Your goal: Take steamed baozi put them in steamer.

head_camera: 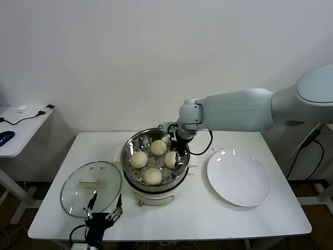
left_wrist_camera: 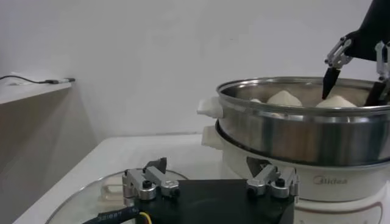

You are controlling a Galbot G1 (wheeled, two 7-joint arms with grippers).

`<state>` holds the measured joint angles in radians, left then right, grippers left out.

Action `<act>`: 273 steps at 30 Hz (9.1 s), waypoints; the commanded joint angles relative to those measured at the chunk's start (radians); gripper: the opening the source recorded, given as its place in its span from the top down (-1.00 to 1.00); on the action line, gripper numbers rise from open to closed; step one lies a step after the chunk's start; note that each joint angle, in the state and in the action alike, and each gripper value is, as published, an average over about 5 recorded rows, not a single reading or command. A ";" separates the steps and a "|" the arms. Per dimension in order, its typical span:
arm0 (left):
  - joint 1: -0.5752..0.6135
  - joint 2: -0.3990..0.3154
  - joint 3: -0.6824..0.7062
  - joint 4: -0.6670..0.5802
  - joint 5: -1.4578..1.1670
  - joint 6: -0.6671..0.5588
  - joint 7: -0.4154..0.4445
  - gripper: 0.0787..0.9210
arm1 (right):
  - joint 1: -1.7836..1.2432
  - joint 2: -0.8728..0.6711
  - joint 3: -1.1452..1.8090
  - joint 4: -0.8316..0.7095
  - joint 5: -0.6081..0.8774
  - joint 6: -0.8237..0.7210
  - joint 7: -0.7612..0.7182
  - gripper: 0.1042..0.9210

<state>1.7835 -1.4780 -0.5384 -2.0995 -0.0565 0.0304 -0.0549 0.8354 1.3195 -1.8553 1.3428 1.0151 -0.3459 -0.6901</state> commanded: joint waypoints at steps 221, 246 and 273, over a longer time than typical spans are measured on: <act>-0.709 0.055 0.628 0.248 1.620 0.651 0.236 0.87 | -2.340 0.074 2.497 0.293 -0.945 0.622 0.725 -0.76; -0.709 0.069 0.612 0.277 1.573 0.642 0.199 0.87 | -2.341 0.080 2.497 0.293 -0.965 0.653 0.726 -0.76; -0.546 0.191 0.471 -0.038 1.041 0.291 0.043 -0.71 | -2.340 0.077 2.478 0.316 -0.922 0.646 0.723 -0.76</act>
<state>1.1257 -1.3283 0.0547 -1.9953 1.3773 0.6110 0.1335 -1.4986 1.3970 0.6290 1.6522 0.0577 0.3008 0.0211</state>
